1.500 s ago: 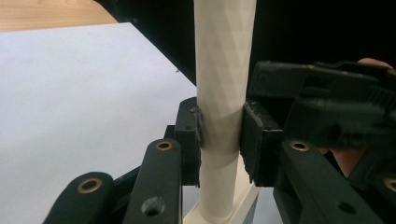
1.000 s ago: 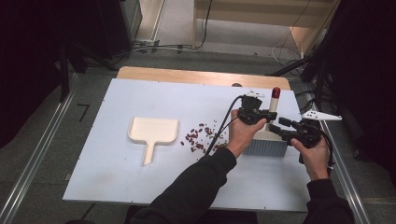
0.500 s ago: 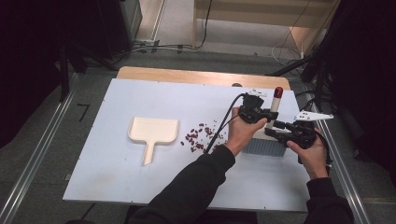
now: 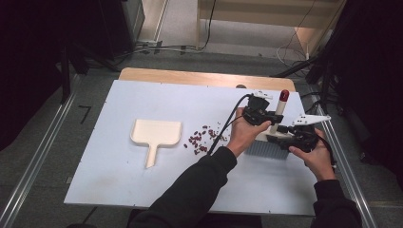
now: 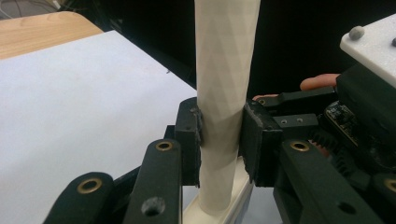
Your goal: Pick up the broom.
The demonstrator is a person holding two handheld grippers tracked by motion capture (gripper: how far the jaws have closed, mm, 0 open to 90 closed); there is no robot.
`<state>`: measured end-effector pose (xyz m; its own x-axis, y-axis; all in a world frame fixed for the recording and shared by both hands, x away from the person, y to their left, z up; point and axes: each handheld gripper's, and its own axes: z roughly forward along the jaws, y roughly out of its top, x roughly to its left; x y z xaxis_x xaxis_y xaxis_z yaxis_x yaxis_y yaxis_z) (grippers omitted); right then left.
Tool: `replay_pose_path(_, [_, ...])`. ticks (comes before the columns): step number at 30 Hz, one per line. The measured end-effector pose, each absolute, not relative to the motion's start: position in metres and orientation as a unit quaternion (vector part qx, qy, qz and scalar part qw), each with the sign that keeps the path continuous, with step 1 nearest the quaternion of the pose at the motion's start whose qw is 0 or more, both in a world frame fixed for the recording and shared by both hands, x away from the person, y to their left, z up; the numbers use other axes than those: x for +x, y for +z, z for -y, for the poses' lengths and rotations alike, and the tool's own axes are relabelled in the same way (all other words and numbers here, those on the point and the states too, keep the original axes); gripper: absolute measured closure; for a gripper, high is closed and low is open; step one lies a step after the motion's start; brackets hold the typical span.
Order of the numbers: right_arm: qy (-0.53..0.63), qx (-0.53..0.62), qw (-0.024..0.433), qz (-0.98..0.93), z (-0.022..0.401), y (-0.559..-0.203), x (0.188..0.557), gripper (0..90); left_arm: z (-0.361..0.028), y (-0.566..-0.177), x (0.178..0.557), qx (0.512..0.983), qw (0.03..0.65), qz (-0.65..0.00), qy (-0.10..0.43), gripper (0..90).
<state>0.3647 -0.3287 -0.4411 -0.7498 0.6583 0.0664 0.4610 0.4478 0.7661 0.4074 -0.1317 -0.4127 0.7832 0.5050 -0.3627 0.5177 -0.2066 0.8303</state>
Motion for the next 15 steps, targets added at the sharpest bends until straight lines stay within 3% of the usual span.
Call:
replay_pose_path(4, [0.392,0.321,0.135,-0.852,0.327,-0.439,0.364,41.0,0.132,-0.413,0.407,0.774,0.540,-0.331,-0.009,71.4])
replay_pose_path(15, [0.393,0.309,0.118,-0.858,0.326,-0.429,0.360,52.2,0.134,-0.412,0.405,0.775,0.547,-0.317,-0.016,71.4])
